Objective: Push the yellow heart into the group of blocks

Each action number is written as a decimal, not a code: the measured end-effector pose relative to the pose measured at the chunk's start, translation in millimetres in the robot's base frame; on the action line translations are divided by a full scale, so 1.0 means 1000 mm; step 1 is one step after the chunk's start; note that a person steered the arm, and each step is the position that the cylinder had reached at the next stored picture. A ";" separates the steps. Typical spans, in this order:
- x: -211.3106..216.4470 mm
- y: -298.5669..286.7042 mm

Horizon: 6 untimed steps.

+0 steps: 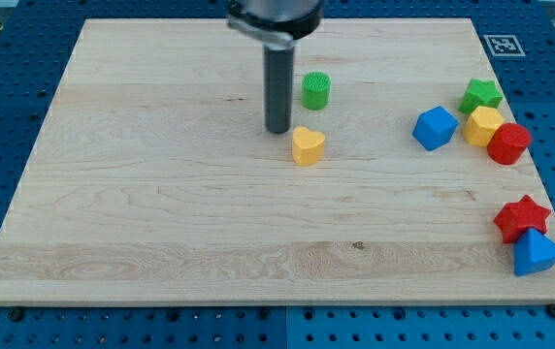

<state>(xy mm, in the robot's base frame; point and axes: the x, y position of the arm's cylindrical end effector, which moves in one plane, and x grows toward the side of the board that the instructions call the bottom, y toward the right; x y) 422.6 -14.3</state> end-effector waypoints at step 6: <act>0.032 0.131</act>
<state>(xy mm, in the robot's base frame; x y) 455.0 116.9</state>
